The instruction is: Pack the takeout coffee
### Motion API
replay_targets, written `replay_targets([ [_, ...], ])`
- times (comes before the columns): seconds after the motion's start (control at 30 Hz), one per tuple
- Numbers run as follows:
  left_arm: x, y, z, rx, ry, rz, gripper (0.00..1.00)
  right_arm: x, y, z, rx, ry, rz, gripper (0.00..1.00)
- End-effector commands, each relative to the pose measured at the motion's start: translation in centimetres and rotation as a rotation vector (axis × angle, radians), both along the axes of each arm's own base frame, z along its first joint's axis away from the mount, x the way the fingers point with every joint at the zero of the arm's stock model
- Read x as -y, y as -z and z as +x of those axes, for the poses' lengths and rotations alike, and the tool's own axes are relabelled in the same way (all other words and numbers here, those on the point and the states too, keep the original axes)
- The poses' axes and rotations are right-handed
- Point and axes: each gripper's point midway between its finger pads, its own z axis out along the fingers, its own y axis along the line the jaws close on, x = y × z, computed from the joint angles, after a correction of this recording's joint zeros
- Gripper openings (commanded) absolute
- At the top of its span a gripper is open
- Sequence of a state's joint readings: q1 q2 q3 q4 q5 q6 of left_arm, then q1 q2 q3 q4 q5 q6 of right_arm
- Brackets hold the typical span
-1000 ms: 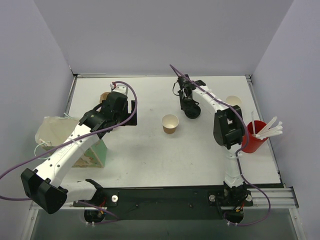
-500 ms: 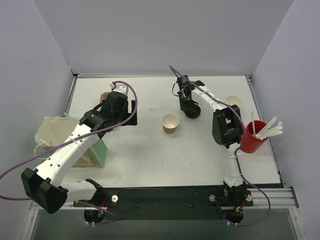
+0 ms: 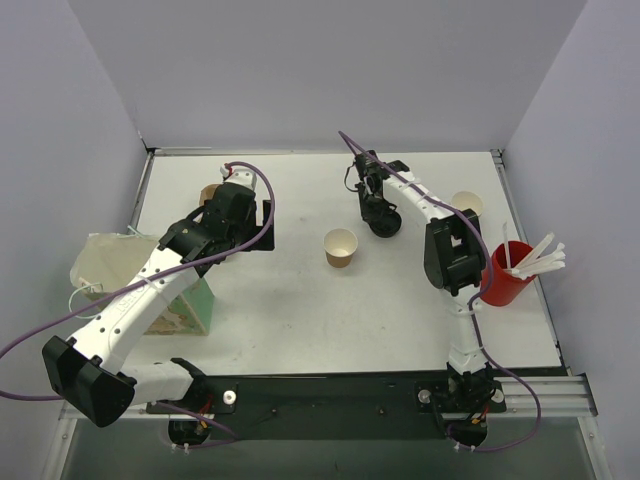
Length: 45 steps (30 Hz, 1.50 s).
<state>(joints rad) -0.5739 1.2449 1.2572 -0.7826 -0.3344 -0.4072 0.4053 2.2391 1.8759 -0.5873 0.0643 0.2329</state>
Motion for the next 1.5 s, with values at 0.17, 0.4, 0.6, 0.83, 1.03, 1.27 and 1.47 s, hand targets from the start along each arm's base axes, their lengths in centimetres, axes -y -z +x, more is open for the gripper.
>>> replay_targets([
  [0.17, 0.1, -1.6, 0.7, 0.042, -0.008, -0.019, 0.97, 0.5, 0.4, -0.1, -0.030, 0.001, -0.020, 0.11],
  [0.4, 0.0, -1.6, 0.7, 0.045, -0.012, -0.020, 0.97, 0.6, 0.9, -0.4, -0.043, -0.001, -0.025, 0.12],
  [0.6, -0.1, -1.6, 0.6, 0.044, -0.013, -0.018, 0.98, 0.7, 1.0, -0.3, -0.047, 0.000, -0.029, 0.12],
  [0.83, -0.1, -1.6, 0.6, 0.044, -0.013, -0.018, 0.98, 0.8, 0.2, -0.2, -0.029, 0.005, -0.035, 0.12],
  [1.03, 0.0, -1.6, 0.6, 0.044, -0.013, -0.020, 0.97, 1.0, -1.6, 0.3, 0.009, 0.010, -0.040, 0.14],
  [1.27, 0.0, -1.5, 0.6, 0.042, -0.012, -0.020, 0.97, 1.4, -2.6, 0.0, 0.016, 0.018, -0.041, 0.17],
  [1.47, 0.1, -1.6, 0.6, 0.043, -0.009, -0.026, 0.97, 1.9, -3.4, -0.2, 0.034, 0.021, -0.066, 0.17],
])
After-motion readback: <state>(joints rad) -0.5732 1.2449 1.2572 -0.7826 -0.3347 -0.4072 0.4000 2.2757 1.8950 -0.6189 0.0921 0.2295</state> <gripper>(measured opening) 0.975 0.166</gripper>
